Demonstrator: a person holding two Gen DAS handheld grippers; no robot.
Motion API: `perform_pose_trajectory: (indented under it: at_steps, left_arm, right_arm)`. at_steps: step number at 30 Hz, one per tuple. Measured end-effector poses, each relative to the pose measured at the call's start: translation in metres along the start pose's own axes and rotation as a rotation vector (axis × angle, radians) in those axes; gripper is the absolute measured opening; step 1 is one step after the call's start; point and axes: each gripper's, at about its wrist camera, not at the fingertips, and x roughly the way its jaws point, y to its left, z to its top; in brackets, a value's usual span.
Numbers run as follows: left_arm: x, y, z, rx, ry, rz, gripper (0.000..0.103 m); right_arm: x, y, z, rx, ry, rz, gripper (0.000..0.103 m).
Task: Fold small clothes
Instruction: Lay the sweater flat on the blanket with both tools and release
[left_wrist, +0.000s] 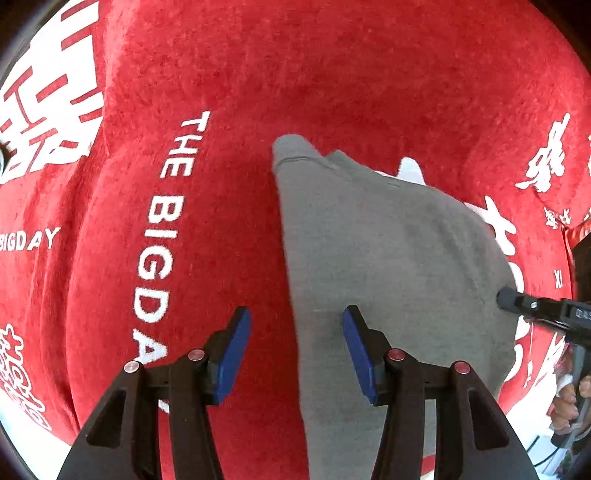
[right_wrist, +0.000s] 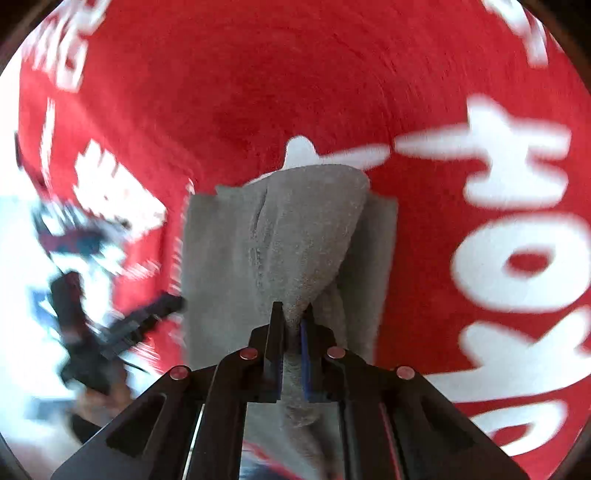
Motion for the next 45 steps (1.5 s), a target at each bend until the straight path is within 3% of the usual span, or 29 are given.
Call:
perform_pose_trajectory:
  at_steps: [3,6,12,14,20,21,24,29,31,32,33,45]
  left_arm:
    - [0.006,-0.005,-0.006,0.043,0.006,0.042,0.056]
    - [0.012,-0.012,-0.010,0.052,-0.010,0.074,0.064]
    - [0.003,-0.011,-0.012,0.030,0.008,0.097,0.064]
    - [-0.002,-0.010,-0.015,0.029,0.015,0.120,0.064]
    - [-0.017,-0.008,-0.024,0.009,0.037,0.156,0.064]
    - [-0.018,-0.008,-0.026,0.008,0.039,0.160,0.064]
    - [-0.020,-0.010,-0.031,0.004,0.052,0.171,0.064]
    - [-0.021,-0.008,-0.039,-0.019,0.078,0.161,0.064]
    - [-0.025,-0.008,-0.041,-0.021,0.076,0.165,0.071]
    - [-0.027,-0.008,-0.042,-0.023,0.073,0.166,0.089]
    - [-0.030,-0.009,-0.042,-0.026,0.061,0.169,0.094]
    - [-0.053,-0.017,-0.044,-0.027,0.064,0.155,0.094]
  right_arm:
    - [0.024,-0.008,-0.010,0.006,0.070,-0.086,0.008]
    - [0.030,-0.019,-0.013,0.062,0.057,-0.067,0.009]
    - [0.011,-0.025,-0.024,0.125,0.052,-0.074,0.012]
    - [0.000,-0.026,-0.029,0.154,0.051,-0.076,0.018]
    - [-0.022,-0.011,-0.050,0.164,0.028,-0.032,0.018]
    - [-0.023,-0.007,-0.055,0.160,0.031,-0.028,0.021]
    - [-0.013,0.005,-0.069,0.123,0.069,-0.084,0.038]
    - [0.013,-0.006,-0.084,0.138,0.158,-0.200,0.038]
    - [0.011,-0.015,-0.085,0.194,0.159,-0.174,0.039]
    - [0.008,-0.016,-0.085,0.206,0.158,-0.163,0.039]
    - [0.004,-0.015,-0.084,0.203,0.155,-0.162,0.041]
    - [-0.042,-0.005,-0.075,0.185,0.102,-0.167,0.048]
